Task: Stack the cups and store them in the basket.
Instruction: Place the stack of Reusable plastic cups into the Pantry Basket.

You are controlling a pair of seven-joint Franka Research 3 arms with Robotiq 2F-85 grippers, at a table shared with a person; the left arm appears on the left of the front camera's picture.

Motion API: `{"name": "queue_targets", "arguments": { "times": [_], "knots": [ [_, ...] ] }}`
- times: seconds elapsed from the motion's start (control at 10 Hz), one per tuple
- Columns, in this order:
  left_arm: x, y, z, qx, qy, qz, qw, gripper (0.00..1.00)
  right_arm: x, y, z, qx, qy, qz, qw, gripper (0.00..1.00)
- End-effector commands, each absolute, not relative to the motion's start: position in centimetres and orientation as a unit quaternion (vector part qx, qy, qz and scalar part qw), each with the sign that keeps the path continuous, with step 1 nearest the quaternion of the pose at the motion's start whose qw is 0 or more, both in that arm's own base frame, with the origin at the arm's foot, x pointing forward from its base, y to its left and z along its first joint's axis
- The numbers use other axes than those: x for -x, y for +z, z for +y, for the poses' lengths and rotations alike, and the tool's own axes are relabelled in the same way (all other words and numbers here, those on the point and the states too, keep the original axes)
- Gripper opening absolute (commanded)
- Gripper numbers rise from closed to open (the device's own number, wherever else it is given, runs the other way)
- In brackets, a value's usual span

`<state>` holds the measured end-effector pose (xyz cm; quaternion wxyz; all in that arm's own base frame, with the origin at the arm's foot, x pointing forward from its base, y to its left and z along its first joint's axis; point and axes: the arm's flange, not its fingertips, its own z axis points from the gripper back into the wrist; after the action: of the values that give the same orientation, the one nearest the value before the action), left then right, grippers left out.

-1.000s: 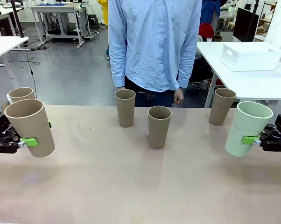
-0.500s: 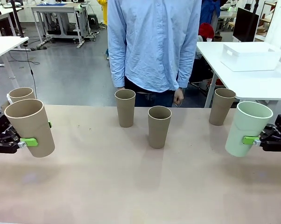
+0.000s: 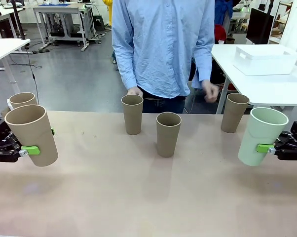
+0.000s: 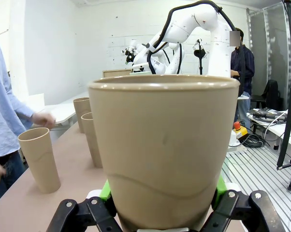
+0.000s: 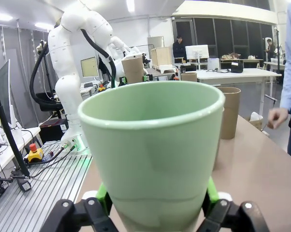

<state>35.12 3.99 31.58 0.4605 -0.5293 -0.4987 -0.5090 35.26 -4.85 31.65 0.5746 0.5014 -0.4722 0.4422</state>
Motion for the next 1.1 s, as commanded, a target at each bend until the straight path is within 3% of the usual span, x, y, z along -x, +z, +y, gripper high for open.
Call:
{"name": "queue_targets", "arguments": {
  "times": [0.0,1.0],
  "knots": [
    [-35.09,31.72,3.96,0.527,-0.510,-0.502,0.459,0.84,-35.26,31.85,-4.94,-0.499,0.443,-0.474,0.574,0.87],
    [-35.09,31.72,3.96,0.527,-0.510,-0.502,0.459,0.84,-35.26,31.85,-4.94,-0.499,0.443,-0.474,0.574,0.87]
  ]
}}
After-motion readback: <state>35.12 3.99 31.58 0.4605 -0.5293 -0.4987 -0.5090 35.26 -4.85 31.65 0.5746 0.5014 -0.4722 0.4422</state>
